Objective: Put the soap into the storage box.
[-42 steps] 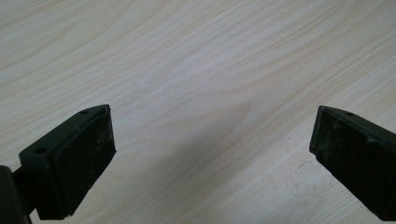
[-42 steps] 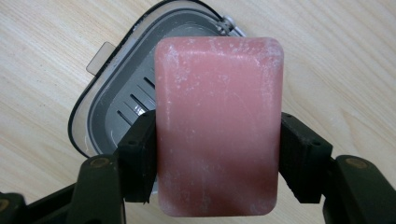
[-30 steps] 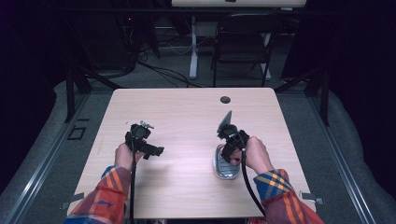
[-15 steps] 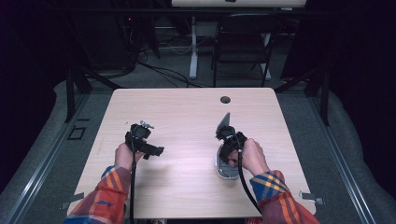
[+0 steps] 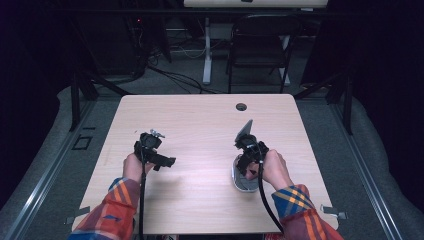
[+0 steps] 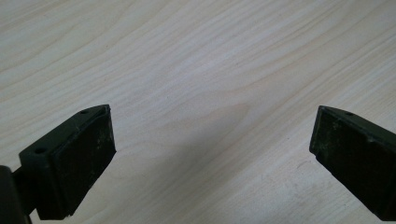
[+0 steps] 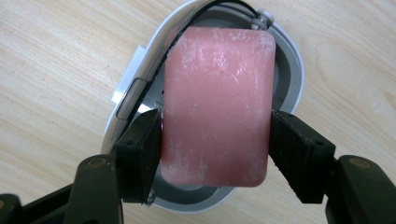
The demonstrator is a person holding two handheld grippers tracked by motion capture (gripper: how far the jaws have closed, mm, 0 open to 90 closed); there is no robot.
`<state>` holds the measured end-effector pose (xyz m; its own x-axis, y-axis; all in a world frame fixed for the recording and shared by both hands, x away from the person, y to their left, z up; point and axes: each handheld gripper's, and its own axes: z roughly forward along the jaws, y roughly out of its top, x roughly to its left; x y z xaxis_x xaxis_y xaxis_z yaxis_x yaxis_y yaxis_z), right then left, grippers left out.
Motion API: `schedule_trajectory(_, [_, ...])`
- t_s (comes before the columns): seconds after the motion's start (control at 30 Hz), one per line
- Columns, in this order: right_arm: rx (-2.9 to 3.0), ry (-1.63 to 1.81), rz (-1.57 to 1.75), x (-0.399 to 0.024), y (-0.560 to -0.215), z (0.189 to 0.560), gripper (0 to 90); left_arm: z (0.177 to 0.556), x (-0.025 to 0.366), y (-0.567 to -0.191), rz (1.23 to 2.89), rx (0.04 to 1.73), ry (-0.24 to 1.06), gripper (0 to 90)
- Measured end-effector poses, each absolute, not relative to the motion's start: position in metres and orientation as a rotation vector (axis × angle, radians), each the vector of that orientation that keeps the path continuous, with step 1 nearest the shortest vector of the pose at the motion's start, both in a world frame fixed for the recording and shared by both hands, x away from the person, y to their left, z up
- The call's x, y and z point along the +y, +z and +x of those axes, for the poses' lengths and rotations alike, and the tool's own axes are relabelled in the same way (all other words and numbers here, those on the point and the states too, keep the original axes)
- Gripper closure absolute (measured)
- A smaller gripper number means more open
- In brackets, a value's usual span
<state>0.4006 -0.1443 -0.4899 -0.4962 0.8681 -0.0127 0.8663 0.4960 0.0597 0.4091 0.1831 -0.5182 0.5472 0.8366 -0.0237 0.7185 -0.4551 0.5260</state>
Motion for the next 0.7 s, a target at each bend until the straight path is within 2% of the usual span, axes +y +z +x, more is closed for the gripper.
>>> schedule_trajectory(0.6, [2.661,0.248,1.585,-0.158,-0.479,0.39,36.4,0.409,0.183,-0.518,2.307,1.251,0.318,0.0])
schedule_trajectory(0.7, [2.675,0.251,1.527,-0.167,-0.47,0.39,34.2,0.409,0.183,-0.518,2.306,1.252,0.318,0.1])
